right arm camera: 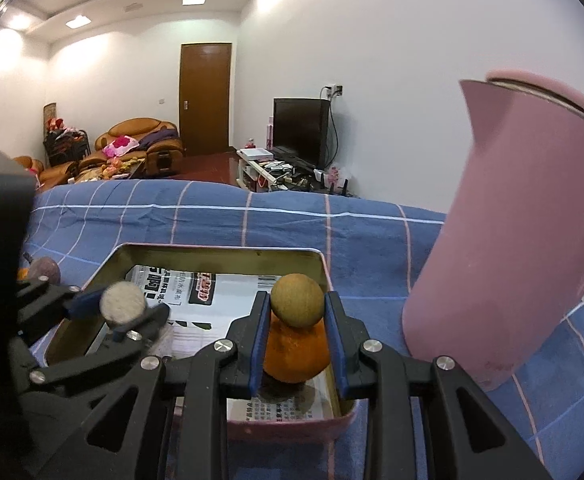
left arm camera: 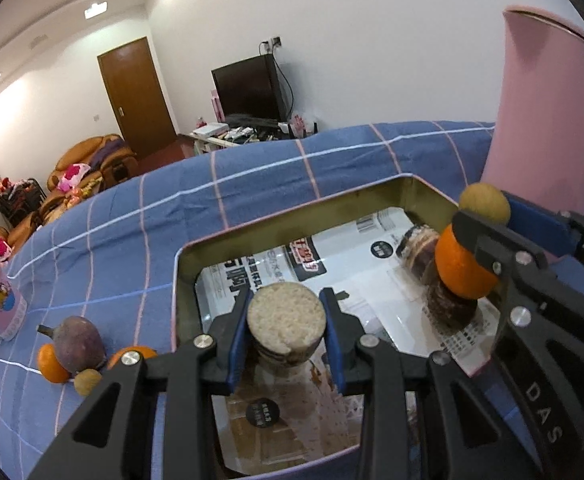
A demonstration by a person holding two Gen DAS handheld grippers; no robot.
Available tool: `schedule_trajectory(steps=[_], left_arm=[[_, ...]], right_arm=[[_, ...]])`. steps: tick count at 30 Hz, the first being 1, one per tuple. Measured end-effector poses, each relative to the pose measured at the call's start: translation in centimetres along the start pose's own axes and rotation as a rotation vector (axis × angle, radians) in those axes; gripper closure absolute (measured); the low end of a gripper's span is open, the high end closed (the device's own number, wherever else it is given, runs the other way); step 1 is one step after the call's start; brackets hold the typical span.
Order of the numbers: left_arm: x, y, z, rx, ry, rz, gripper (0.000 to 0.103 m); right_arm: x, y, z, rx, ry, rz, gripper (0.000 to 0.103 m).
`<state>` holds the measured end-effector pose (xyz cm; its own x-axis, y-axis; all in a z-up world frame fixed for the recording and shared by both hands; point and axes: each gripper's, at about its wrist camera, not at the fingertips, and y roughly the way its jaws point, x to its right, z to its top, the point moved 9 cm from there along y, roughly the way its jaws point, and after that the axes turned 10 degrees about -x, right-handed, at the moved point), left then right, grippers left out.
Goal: Organize fruits
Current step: 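Lower the sugarcane piece into the tin and open the left tool while the right tool releases the kiwi there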
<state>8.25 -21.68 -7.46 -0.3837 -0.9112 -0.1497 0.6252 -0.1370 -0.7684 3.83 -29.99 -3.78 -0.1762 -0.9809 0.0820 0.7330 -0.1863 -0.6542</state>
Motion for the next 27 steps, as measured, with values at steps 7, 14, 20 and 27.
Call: schedule_trajectory(steps=[7, 14, 20, 27], left_arm=[[0.1, 0.1, 0.0, -0.01, 0.008, 0.002, 0.066], [-0.5, 0.0, 0.2, -0.001, -0.027, 0.011, 0.027], [0.4, -1.2, 0.3, 0.054, 0.016, 0.021, 0.0], [0.2, -1.6, 0.2, 0.066, 0.005, 0.038, 0.0]], right_arm=[[0.1, 0.2, 0.1, -0.005, 0.001, 0.013, 0.074], [-0.6, 0.7, 0.3, -0.016, -0.008, 0.095, 0.07], [-1.0, 0.6, 0.2, -0.015, 0.042, 0.193, 0.019], [-0.2, -0.5, 0.6, 0.049, 0.073, 0.158, 0.019]])
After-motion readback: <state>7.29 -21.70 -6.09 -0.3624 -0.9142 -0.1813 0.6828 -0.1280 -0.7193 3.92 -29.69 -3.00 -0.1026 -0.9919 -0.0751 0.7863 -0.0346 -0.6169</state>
